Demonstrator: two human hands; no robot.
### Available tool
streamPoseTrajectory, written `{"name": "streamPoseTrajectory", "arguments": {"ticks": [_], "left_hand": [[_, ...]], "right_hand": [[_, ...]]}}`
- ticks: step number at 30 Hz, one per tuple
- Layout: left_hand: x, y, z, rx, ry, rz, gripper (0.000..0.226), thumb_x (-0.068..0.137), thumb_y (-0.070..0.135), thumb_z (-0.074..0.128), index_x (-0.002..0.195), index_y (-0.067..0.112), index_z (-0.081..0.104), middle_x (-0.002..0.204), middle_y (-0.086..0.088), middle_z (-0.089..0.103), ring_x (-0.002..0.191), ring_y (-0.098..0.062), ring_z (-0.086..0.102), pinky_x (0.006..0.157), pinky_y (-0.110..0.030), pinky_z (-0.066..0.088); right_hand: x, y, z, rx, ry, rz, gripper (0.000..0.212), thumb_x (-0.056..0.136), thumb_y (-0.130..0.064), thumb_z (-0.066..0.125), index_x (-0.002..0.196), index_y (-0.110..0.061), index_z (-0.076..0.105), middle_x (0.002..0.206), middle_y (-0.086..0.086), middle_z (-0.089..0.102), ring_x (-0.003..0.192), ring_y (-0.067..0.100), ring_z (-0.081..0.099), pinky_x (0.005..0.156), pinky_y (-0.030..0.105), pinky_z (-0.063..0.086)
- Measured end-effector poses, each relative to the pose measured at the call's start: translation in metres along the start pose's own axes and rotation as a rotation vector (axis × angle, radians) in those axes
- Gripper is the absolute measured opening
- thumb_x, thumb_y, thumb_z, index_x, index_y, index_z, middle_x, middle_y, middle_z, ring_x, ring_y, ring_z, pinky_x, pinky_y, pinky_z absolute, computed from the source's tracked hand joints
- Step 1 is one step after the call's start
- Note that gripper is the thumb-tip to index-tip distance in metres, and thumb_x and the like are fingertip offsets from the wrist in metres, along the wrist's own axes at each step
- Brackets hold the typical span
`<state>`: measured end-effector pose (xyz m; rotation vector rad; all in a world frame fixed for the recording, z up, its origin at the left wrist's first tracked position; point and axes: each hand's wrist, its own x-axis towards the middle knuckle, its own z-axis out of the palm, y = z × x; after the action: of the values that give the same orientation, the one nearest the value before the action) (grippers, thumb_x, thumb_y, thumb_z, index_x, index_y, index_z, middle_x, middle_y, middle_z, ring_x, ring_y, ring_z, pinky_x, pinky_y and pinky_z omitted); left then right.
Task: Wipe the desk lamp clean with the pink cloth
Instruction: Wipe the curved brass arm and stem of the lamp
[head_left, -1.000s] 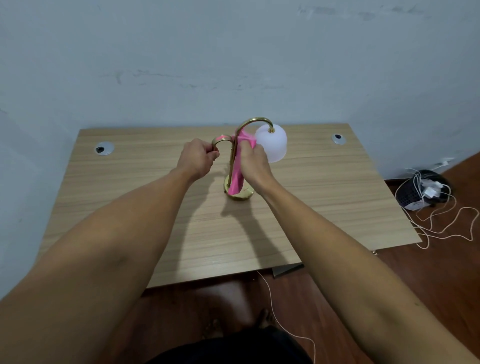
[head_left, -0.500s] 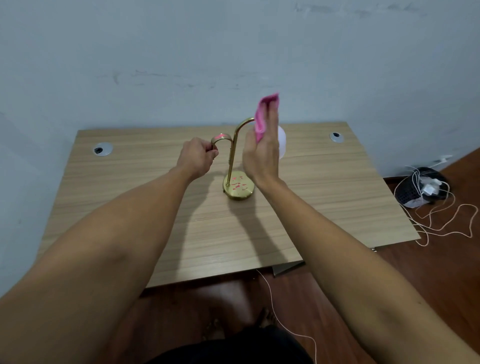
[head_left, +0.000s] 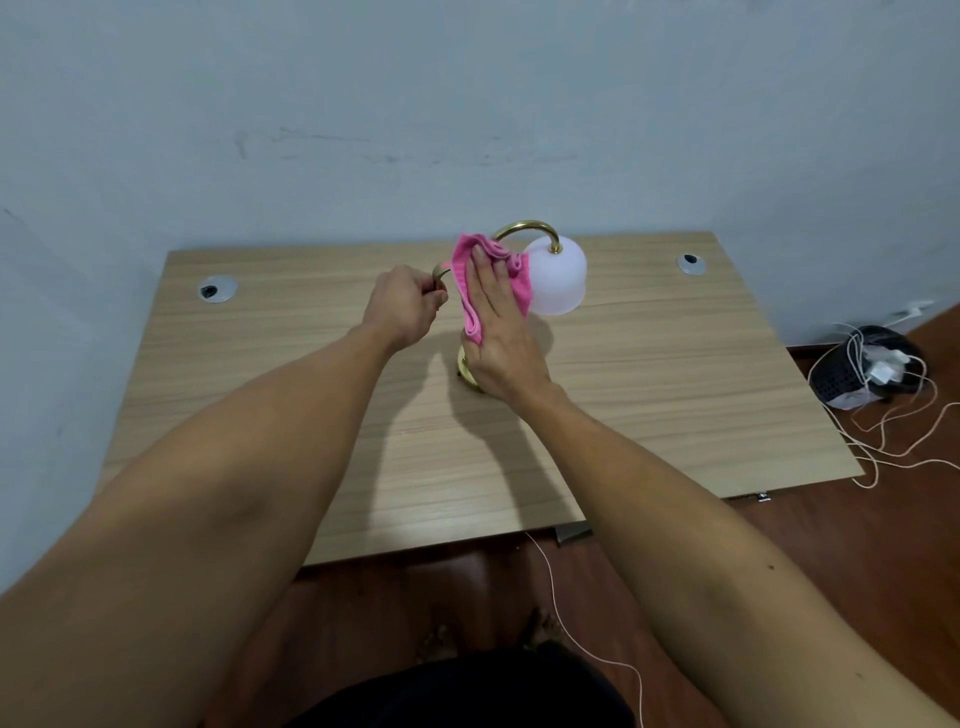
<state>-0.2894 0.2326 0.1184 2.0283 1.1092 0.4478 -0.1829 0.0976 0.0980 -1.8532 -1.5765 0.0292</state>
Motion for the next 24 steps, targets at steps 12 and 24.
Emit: {"name": "streamPoseTrajectory", "arguments": {"ticks": [12, 24], "left_hand": [[-0.004, 0.004, 0.001, 0.003, 0.013, -0.030, 0.017, 0.094, 0.018, 0.065, 0.082, 0.013, 0.075, 0.073, -0.011, 0.068, 0.063, -0.021, 0.055, 0.065, -0.025, 0.044], [-0.005, 0.005, 0.001, 0.006, 0.020, -0.021, 0.018, 0.094, 0.016, 0.065, 0.080, 0.013, 0.075, 0.066, -0.009, 0.062, 0.059, -0.021, 0.052, 0.064, -0.026, 0.043]], "right_hand": [[-0.012, -0.008, -0.005, 0.625, 0.302, 0.866, 0.035, 0.095, -0.033, 0.037, 0.085, -0.009, 0.060, 0.078, 0.008, 0.059, 0.072, 0.026, 0.058, 0.064, 0.042, 0.049], [0.015, -0.038, -0.020, 0.536, 0.091, 0.660, 0.029, 0.093, -0.036, 0.036, 0.079, -0.022, 0.058, 0.066, -0.007, 0.049, 0.066, 0.018, 0.049, 0.066, 0.036, 0.044]]}}
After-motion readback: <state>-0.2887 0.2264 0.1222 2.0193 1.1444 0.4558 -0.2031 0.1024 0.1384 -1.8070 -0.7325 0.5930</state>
